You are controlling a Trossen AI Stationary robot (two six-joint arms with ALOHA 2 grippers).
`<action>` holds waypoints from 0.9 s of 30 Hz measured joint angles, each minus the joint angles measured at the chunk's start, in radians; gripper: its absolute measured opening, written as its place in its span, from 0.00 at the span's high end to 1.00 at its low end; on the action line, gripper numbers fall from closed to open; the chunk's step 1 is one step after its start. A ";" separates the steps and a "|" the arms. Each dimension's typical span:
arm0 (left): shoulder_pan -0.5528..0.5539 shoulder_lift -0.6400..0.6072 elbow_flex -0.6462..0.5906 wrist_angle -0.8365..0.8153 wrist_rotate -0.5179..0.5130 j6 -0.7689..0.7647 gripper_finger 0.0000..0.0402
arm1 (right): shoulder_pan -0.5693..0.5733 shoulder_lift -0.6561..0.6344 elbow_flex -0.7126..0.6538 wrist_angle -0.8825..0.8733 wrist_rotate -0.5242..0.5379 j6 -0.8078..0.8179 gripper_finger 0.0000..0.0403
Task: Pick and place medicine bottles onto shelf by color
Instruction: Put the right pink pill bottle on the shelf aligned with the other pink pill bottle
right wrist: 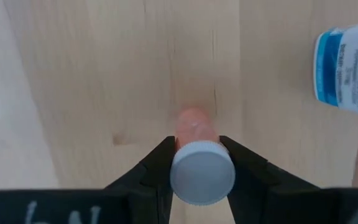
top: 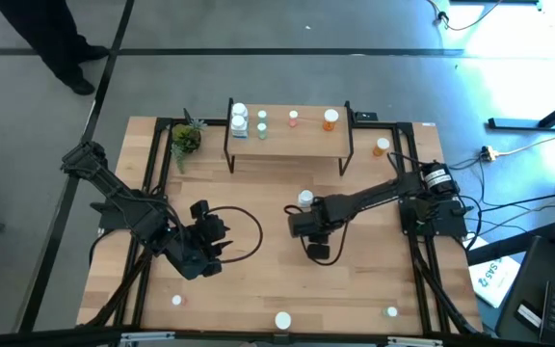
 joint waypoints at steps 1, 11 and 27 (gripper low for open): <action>0.000 0.000 0.000 0.000 0.000 0.000 0.63 | 0.000 0.000 -0.010 0.009 0.000 0.000 0.71; 0.000 0.000 0.000 -0.001 0.000 0.000 0.63 | 0.000 -0.002 -0.040 0.029 0.000 0.001 0.70; 0.000 0.000 0.000 -0.001 0.000 0.000 0.63 | 0.000 0.002 -0.044 0.041 -0.007 -0.018 0.47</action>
